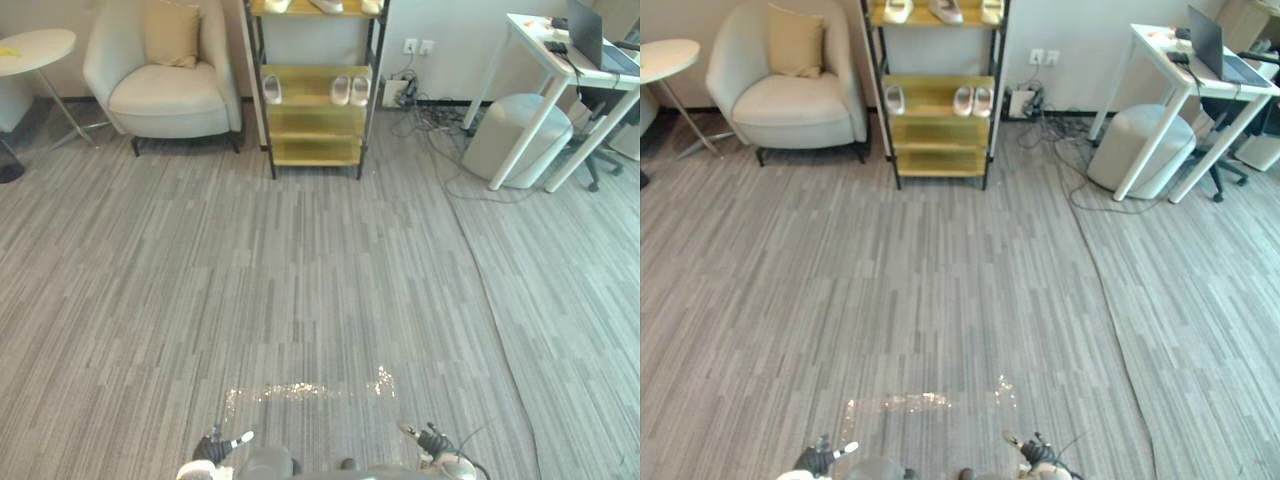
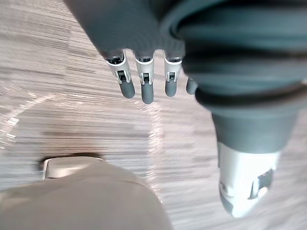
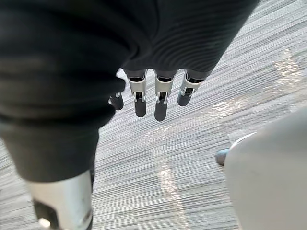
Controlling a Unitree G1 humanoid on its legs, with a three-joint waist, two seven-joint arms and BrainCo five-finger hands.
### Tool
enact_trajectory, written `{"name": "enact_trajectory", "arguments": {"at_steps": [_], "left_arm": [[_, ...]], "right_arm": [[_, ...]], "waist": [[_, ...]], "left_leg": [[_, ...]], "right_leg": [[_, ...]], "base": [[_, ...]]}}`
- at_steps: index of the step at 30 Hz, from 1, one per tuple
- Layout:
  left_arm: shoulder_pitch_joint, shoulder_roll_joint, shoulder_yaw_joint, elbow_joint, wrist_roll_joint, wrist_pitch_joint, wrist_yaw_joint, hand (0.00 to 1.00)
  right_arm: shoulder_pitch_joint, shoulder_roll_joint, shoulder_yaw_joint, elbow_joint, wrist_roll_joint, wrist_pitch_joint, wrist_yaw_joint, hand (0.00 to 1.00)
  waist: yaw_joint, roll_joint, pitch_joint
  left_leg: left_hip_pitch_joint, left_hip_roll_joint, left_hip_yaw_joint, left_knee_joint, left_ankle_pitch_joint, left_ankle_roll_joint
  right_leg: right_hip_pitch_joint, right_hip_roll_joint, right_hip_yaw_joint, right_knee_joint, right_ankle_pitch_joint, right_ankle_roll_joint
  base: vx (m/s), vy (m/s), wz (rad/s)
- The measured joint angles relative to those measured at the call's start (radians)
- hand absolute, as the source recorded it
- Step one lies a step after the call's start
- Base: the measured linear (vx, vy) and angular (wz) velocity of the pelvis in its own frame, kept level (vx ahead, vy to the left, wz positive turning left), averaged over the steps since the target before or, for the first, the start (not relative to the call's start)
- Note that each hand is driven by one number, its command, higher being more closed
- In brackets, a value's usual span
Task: Organize the slippers on the shoe rack
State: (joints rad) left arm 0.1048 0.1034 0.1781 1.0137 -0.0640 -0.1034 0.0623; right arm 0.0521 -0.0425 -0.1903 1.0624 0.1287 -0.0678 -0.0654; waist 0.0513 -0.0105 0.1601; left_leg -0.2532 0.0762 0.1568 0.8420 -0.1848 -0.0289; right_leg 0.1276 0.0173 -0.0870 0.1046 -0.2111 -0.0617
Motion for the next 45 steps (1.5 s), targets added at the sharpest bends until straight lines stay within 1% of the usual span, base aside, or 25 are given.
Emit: {"name": "enact_trajectory", "arguments": {"at_steps": [2, 5, 8, 9, 11, 12, 14, 15, 16, 18, 21, 22, 25, 26, 29, 31, 32, 34, 35, 37, 39, 41, 43, 44, 45], "left_arm": [[0.008, -0.009, 0.021, -0.011, -0.01, 0.0, 0.002, 0.0], [0.008, -0.009, 0.022, -0.011, -0.02, -0.001, 0.006, 0.0], [0.018, -0.019, 0.01, 0.0, -0.021, -0.007, 0.02, 0.0], [0.02, -0.009, 0.009, 0.013, -0.019, -0.01, 0.021, 0.0], [0.018, 0.005, 0.011, 0.013, -0.018, -0.01, 0.021, 0.0], [0.016, 0.01, 0.009, 0.015, -0.018, -0.009, 0.022, 0.0], [0.01, 0.021, -0.015, 0.017, -0.016, -0.008, 0.022, 0.0], [0.001, 0.024, -0.025, 0.017, -0.016, -0.006, 0.022, 0.0], [-0.014, 0.019, -0.032, 0.016, -0.016, -0.005, 0.022, 0.0], [-0.045, 0.015, -0.049, 0.016, -0.017, -0.002, 0.021, 0.0], [-0.085, -0.029, -0.069, 0.018, -0.017, -0.002, 0.02, 0.0], [-0.097, -0.039, -0.08, 0.018, -0.018, -0.003, 0.02, 0.0], [-0.11, -0.056, -0.088, 0.019, -0.017, -0.004, 0.018, 0.0], [-0.101, -0.072, -0.076, 0.035, -0.017, -0.003, 0.019, 0.0], [-0.098, -0.099, -0.02, 0.041, -0.015, -0.003, 0.02, 0.0], [-0.093, -0.119, 0.047, 0.037, -0.016, -0.002, 0.021, 0.0], [-0.089, -0.118, 0.059, 0.035, -0.015, -0.002, 0.02, 0.0], [-0.09, -0.114, 0.064, -0.002, -0.017, -0.004, 0.02, 0.0], [-0.089, -0.109, 0.064, -0.015, -0.017, -0.009, 0.021, 0.0], [-0.076, -0.108, 0.063, -0.044, -0.018, -0.02, 0.021, 0.0], [-0.067, -0.115, 0.066, -0.054, -0.02, -0.021, 0.022, 0.0], [-0.064, -0.12, 0.069, -0.057, -0.022, -0.023, 0.022, 0.0], [-0.059, -0.121, 0.068, -0.058, -0.025, -0.026, 0.021, 0.0], [-0.049, -0.111, 0.07, -0.056, -0.026, -0.024, 0.017, 0.0], [-0.05, -0.096, 0.068, -0.057, -0.024, -0.023, 0.015, 0.0]], "right_arm": [[-0.001, 0.003, 0.0, -0.01, 0.0, 0.004, -0.012, 0.0], [-0.031, 0.004, -0.001, -0.012, 0.0, 0.007, -0.018, 0.0], [-0.039, -0.002, -0.002, -0.013, -0.001, 0.007, -0.02, 0.0], [-0.04, 0.007, -0.001, 0.002, -0.004, 0.008, -0.02, 0.0], [-0.041, 0.043, 0.002, -0.005, -0.01, 0.009, -0.017, 0.0], [-0.037, 0.059, 0.003, -0.009, -0.012, 0.009, -0.015, 0.0], [-0.032, 0.071, 0.009, -0.025, -0.013, 0.008, -0.011, 0.0], [-0.032, 0.073, 0.009, -0.027, -0.015, 0.006, -0.011, 0.0], [-0.032, 0.07, 0.008, -0.042, -0.023, 0.006, -0.009, 0.0], [-0.035, 0.069, 0.009, -0.069, -0.043, 0.003, -0.008, 0.0], [-0.056, 0.05, 0.008, -0.066, -0.048, -0.005, 0.0, 0.0], [-0.063, 0.041, 0.008, -0.066, -0.048, -0.005, 0.001, 0.0], [-0.072, 0.028, 0.009, -0.043, -0.05, -0.001, 0.005, 0.0], [-0.076, -0.001, 0.01, -0.02, -0.051, 0.0, 0.006, 0.0], [-0.085, -0.016, -0.001, -0.02, -0.052, 0.001, 0.005, 0.0], [-0.083, -0.019, 0.005, -0.028, -0.051, 0.0, 0.004, 0.0], [-0.08, -0.021, 0.01, -0.03, -0.051, 0.001, 0.002, 0.0], [-0.077, -0.003, 0.021, -0.037, -0.048, 0.001, -0.014, 0.0], [-0.078, 0.008, 0.032, -0.046, -0.048, 0.002, -0.021, 0.0], [-0.073, 0.025, 0.037, -0.054, -0.047, 0.003, -0.023, 0.0], [-0.077, 0.038, 0.037, -0.056, -0.047, 0.008, -0.023, 0.0], [-0.075, 0.038, 0.038, -0.054, -0.047, 0.009, -0.023, 0.0], [-0.075, 0.042, 0.048, -0.043, -0.048, 0.009, -0.023, 0.0], [-0.071, 0.052, 0.05, -0.026, -0.049, 0.01, -0.022, 0.0], [-0.06, 0.062, 0.049, -0.021, -0.049, 0.012, -0.022, 0.0]], "waist": [[0.006, 0.0, 0.002], [0.021, -0.008, 0.004], [0.037, 0.006, -0.005], [0.044, -0.007, -0.012], [0.056, -0.042, -0.022], [0.061, -0.054, -0.022], [0.059, -0.055, -0.022], [0.055, -0.053, -0.021], [0.052, -0.037, -0.012], [0.039, -0.029, -0.008], [0.0, -0.022, -0.003], [-0.006, -0.018, -0.001], [-0.012, -0.03, 0.008], [-0.023, -0.017, 0.009], [-0.018, 0.044, 0.013], [-0.018, 0.069, 0.025], [-0.016, 0.073, 0.037], [-0.003, 0.064, 0.056], [0.007, 0.048, 0.064], [0.025, 0.031, 0.063], [0.04, 0.045, 0.057], [0.058, 0.045, 0.053], [0.067, 0.041, 0.041], [0.068, 0.02, 0.005], [0.068, -0.017, -0.01]], "left_leg": [[-0.063, 0.03, 0.028, 0.047, -0.053, -0.003], [-0.127, 0.01, 0.047, -0.16, -0.066, -0.017], [-0.111, -0.033, 0.025, -0.498, 0.073, -0.027], [-0.111, -0.049, 0.037, -0.467, 0.092, 0.024], [-0.094, -0.066, 0.064, -0.457, 0.043, 0.036], [-0.056, -0.071, 0.083, -0.454, 0.019, 0.055], [0.037, -0.085, 0.085, -0.472, -0.027, 0.066], [0.09, -0.091, 0.084, -0.492, -0.045, 0.068], [0.164, -0.094, 0.083, -0.529, -0.063, 0.066], [0.278, -0.093, 0.071, -0.616, -0.067, 0.064], [0.4, -0.081, 0.04, -0.694, -0.071, 0.053], [0.419, -0.074, 0.032, -0.707, -0.077, 0.044], [0.497, -0.069, -0.019, -0.734, -0.111, -0.011], [0.549, -0.049, -0.072, -0.727, -0.135, -0.031], [0.496, 0.018, -0.114, -0.574, -0.133, -0.036], [0.389, 0.067, -0.119, -0.264, -0.071, -0.067], [0.301, 0.099, -0.127, -0.041, 0.032, -0.079], [0.166, 0.134, -0.085, 0.192, -0.021, -0.076], [0.115, 0.132, -0.062, 0.201, -0.047, -0.062], [0.016, 0.115, 0.014, 0.066, -0.092, -0.029], [-0.042, 0.078, 0.055, -0.199, -0.089, -0.013], [-0.044, 0.032, 0.055, -0.477, 0.004, -0.015], [-0.04, 0.021, 0.048, -0.574, 0.12, 0.007], [-0.042, -0.002, 0.056, -0.557, 0.179, 0.053], [-0.039, -0.022, 0.083, -0.531, 0.134, 0.066]], "right_leg": [[0.017, -0.008, 0.021, 0.006, -0.021, 0.0], [0.021, -0.063, 0.04, -0.006, -0.035, 0.022], [0.057, -0.108, 0.066, -0.039, -0.073, 0.077], [0.066, -0.124, 0.086, -0.025, -0.093, 0.077], [0.015, -0.151, 0.107, 0.105, -0.087, 0.075], [-0.036, -0.162, 0.119, 0.264, -0.079, 0.1], [-0.138, -0.174, 0.126, 0.572, -0.014, 0.233], [-0.187, -0.175, 0.117, 0.712, -0.005, 0.248], [-0.259, -0.177, 0.074, 0.842, -0.019, 0.222], [-0.358, -0.187, -0.051, 0.871, -0.065, 0.157], [-0.45, -0.17, -0.168, 0.595, -0.08, 0.111], [-0.475, -0.154, -0.171, 0.491, -0.049, 0.107], [-0.488, -0.09, -0.117, 0.135, 0.201, 0.075], [-0.475, -0.068, -0.099, 0.166, 0.303, 0.026], [-0.442, -0.027, -0.15, 0.184, 0.23, 0.0], [-0.365, 0.011, -0.167, 0.17, 0.172, -0.014], [-0.298, 0.026, -0.17, 0.143, 0.15, -0.025], [-0.18, 0.04, -0.162, 0.098, 0.099, -0.046], [-0.136, 0.039, -0.152, 0.077, 0.083, -0.046], [-0.06, 0.031, -0.134, 0.032, 0.061, -0.028], [-0.013, 0.024, -0.102, 0.013, 0.03, -0.01], [0.029, 0.005, -0.07, 0.0, -0.007, 0.02], [0.067, -0.004, -0.034, -0.003, -0.046, 0.057], [0.078, -0.03, -0.015, 0.006, -0.077, 0.083], [0.069, -0.061, -0.004, 0.048, -0.092, 0.103]], "base": [[0.22, 0.052, -0.15], [0.3, 0.139, -0.3], [0.37, 0.208, -0.3], [0.5, 0.283, -0.38], [0.6, 0.3, -0.25], [0.62, 0.303, -0.2], [0.44, 0.205, -0.18], [0.44, 0.168, -0.13], [0.43, 0.148, -0.07], [0.47, 0.104, 0.13], [0.5, 0.008, 0.37], [0.38, -0.037, 0.4], [0.59, -0.147, 0.5], [0.69, -0.239, 0.56], [0.54, -0.229, 0.36], [0.53, -0.235, 0.11], [0.48, -0.149, 0.1], [0.49, -0.13, 0.06], [0.4, -0.114, -0.01], [0.32, -0.067, -0.23], [0.42, 0.055, -0.43], [0.5, 0.157, -0.46], [0.55, 0.231, -0.48], [0.64, 0.248, -0.44], [0.66, 0.201, -0.4]]}}
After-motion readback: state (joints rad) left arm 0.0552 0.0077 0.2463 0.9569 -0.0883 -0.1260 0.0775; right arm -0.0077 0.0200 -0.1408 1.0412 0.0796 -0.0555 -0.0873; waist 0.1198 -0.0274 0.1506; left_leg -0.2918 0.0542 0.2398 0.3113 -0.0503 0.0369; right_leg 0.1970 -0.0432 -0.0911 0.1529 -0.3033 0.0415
